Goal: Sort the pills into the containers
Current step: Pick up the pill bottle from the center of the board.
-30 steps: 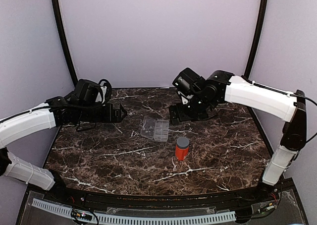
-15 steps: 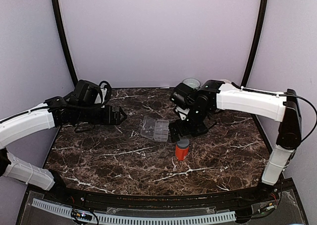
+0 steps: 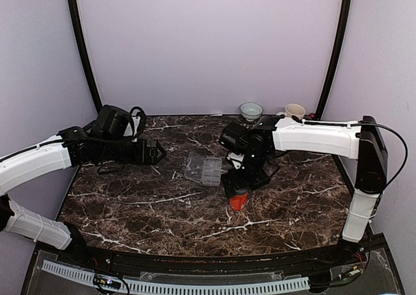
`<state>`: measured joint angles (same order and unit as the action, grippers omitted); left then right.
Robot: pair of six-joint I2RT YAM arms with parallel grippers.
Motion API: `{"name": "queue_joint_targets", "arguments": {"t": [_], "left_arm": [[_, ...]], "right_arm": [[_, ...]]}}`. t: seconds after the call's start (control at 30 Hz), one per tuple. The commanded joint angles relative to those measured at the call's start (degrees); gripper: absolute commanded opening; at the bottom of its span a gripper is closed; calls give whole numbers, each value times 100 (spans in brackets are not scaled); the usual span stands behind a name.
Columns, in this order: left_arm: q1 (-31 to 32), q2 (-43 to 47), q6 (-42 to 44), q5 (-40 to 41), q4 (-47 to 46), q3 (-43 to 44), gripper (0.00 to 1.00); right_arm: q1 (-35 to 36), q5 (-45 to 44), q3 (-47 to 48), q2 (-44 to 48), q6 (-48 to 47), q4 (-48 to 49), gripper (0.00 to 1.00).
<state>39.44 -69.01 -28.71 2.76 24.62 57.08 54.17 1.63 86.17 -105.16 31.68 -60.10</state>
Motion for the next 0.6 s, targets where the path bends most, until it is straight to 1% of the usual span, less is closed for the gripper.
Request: {"name": "queue_joint_targets", "arguments": {"t": [0.0,0.17,0.37,0.57], "left_arm": [[21,212,58,35,173,67,93],[27,239,67,56,201,50,93],[22,248,58,93,211,8,93],[20,213,74,138,192,15,93]], "right_arm": [[44,57,22,-183,-153,120,90],[13,22,185,-362,-260,107,87],[-53,57,152,-434,-337,153,84],[-147,83,182,-465,-403,170,74]]}}
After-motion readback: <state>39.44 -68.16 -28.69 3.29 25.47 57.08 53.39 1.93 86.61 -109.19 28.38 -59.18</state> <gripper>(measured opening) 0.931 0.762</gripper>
